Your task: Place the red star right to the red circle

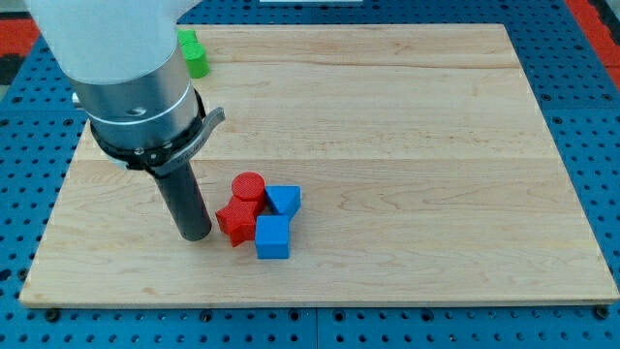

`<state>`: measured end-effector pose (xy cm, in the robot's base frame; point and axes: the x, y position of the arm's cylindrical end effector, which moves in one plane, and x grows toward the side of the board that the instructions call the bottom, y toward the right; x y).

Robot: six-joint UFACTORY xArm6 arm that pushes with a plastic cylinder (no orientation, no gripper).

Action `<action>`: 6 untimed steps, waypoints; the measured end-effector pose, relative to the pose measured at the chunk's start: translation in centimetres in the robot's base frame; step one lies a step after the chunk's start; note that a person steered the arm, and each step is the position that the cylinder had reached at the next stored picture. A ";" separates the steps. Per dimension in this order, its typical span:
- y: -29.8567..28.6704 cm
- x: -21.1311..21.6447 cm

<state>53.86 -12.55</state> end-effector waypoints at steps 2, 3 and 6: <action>0.1 -0.5; 0.7 1.1; 7.1 1.8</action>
<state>55.66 -5.50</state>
